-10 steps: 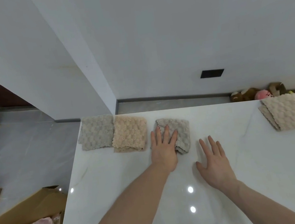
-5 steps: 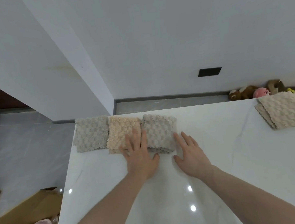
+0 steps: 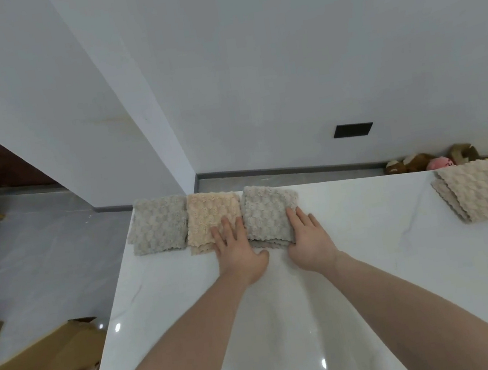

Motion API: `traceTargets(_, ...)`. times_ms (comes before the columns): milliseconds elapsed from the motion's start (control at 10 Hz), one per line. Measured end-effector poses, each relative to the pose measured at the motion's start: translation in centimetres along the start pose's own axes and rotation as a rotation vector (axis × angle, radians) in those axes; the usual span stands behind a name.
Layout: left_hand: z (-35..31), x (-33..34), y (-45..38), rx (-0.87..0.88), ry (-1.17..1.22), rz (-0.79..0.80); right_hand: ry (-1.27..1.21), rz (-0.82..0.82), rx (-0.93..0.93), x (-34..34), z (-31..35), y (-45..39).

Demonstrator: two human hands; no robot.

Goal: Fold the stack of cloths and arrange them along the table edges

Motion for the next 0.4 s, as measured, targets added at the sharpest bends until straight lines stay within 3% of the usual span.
traceTargets(100, 0.4, -0.6, 0.9, 0.033, -0.081, -0.021, 0.041, 0.025, -0.001, -0.6, -0.2, -0.9)
traceTargets(200, 0.3, -1.1, 2.1, 0.182, -0.242, 0.005, 0.037, 0.045, 0.011, -1.4, 0.0, -0.4)
traceTargets(400, -0.1, -1.8, 6.3, 0.164, -0.162, 0.037, -0.101, 0.041, 0.02, -3.5, 0.3, 6.8)
Point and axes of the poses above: each hand's wrist, its own y-axis away from the middle knuckle, its own x-axis out of the palm, z = x × y, the point moved 1 cm from there along -y, towards the middle knuckle, and after that the axes turned 11 degrees about x, right-handed, at the moved point
